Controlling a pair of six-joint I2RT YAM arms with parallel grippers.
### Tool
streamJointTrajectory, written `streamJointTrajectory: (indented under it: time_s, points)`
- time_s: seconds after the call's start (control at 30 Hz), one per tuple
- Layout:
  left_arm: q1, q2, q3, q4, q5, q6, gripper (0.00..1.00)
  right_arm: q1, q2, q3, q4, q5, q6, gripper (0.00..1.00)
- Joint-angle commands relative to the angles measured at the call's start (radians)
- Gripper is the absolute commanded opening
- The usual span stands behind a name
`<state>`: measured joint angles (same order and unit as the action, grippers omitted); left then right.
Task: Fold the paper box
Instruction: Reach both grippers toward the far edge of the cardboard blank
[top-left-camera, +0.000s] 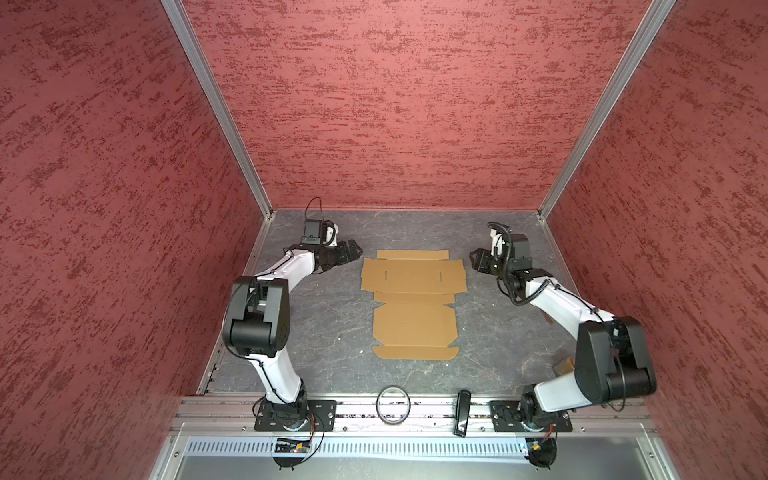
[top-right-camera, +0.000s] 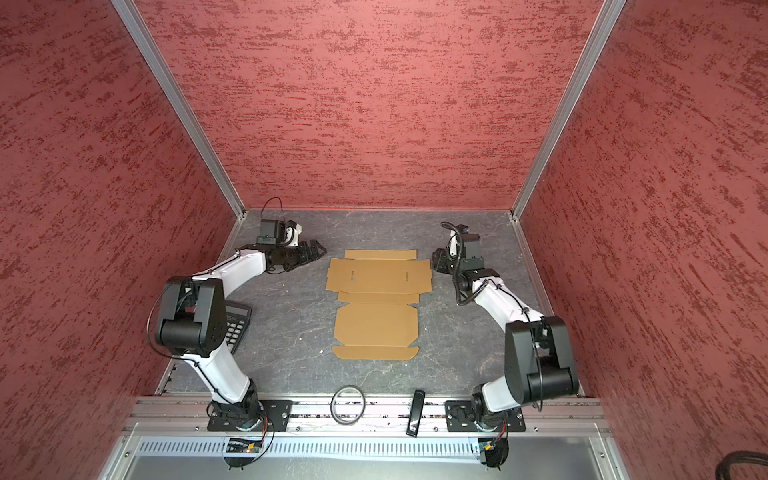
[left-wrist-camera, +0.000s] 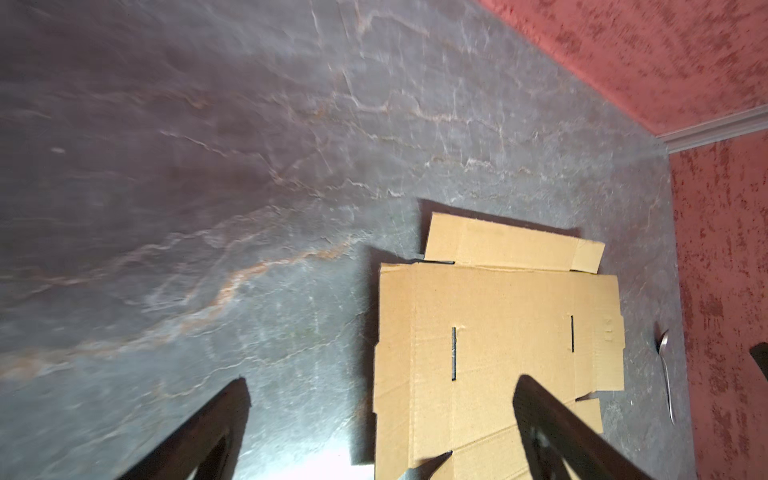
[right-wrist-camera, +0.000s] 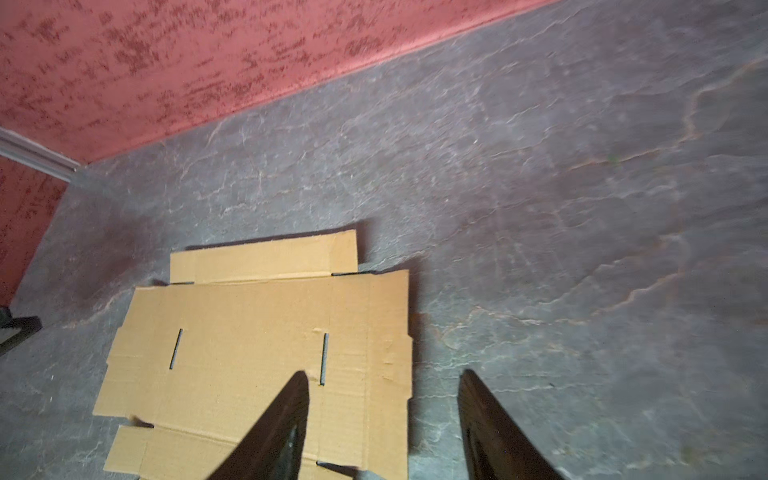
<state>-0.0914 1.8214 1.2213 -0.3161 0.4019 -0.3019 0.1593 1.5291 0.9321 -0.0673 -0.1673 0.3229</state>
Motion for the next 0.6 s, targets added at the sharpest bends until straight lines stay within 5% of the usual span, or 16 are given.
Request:
streamJointTrajectory:
  time_s: [0.0,0.57]
  points:
    - [-0.021,0.039,0.047,-0.055,0.031,0.01,1.0,0.042,0.049,0.048,-0.023,-0.024,0.009,0.57]
    - [-0.071,0.151,0.128,-0.141,0.018,0.052,0.76,0.167,0.224,0.143,0.043,-0.072,0.062,0.45]
